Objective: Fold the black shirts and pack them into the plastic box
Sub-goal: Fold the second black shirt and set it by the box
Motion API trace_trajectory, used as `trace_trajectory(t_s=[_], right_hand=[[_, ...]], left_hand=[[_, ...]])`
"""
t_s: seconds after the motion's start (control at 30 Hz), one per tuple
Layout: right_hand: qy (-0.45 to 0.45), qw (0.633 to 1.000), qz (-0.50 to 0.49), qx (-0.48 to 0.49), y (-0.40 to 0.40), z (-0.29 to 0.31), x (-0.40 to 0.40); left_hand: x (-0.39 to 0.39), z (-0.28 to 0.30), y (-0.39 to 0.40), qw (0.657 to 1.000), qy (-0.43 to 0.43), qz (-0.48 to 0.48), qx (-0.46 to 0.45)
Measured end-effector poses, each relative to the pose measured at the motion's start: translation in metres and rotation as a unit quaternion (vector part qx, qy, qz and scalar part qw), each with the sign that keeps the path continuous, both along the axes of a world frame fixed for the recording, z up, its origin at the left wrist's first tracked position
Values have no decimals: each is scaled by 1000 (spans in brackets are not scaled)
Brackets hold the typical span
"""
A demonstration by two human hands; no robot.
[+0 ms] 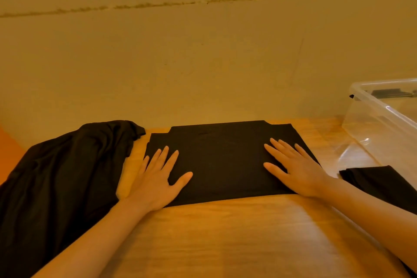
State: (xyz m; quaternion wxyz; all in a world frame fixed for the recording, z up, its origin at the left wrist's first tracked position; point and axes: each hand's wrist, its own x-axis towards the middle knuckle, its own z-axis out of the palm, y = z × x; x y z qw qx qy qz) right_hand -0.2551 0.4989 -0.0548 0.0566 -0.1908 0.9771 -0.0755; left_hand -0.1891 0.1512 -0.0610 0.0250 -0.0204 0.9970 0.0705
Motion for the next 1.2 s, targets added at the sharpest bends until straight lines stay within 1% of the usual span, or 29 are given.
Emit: trace_trajectory(t_s=[0.27,0.37,0.43,0.47,0.53,0.6,0.67,0.8,1.03,1.1,1.2], right_hand=[[-7,1000,2,19,21,3,73],[-31,999,3,45,25,18,95],[-27,999,-11,44,25,32,104],[-7,999,-13,37,23,37,105],[33,999,-4,15,16,38,96],[37,999,3,-3,5,31,78],[20,1000,-1,7,-7,20,60],[-6,1000,-17,19,-15,5,55],[-2,1000,-7,25,0,2,104],[-7,1000,-4,20,0,4,108],[3,1000,-15,7,-4,10,102]], left_hand=[[74,4,23,1000,-23,3,-10],[96,11,30,997,-74,-4,-15],[102,21,32,994,-108,1,-6],[101,27,33,994,-108,10,5],[90,34,36,997,-66,22,15],[71,32,38,1000,-9,21,16],[54,24,40,1000,12,20,16],[44,8,37,1000,-19,22,-7],[87,7,40,999,-32,16,-35],[92,8,41,999,-35,16,-32],[87,11,40,999,-19,27,0]])
